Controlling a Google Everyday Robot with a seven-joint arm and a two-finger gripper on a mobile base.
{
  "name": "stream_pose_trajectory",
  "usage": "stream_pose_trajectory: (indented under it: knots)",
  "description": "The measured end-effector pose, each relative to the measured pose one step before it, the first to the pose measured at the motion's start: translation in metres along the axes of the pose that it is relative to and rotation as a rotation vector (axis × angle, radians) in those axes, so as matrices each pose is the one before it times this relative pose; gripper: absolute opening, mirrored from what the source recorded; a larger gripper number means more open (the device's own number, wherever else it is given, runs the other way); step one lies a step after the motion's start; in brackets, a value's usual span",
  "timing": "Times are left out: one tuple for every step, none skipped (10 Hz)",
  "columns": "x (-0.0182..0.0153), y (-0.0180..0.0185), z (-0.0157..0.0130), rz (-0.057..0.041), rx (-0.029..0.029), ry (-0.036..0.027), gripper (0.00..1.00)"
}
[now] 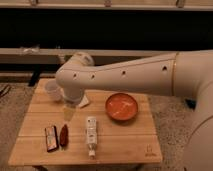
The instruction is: Place the pepper in the ceramic bowl
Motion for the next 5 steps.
stream_pose_trajectory:
  knots:
    - [-0.00947,0.00987,0.00487,-0.02907,-0.00787,0.00514,0.8]
    - [-0.0137,0.01285,0.00778,-0.03853,-0.00725,0.00806,0.8]
    - [-0.01116,0.00989,0.00933,-0.02872,-0.00741,0.00922,0.8]
    - [-0.01031,0.00956,0.01762,-0.02628,-0.01535,0.01689,0.8]
    - [-0.0027,0.0029,0.01578,-0.00932,-0.01206,0.017,0.8]
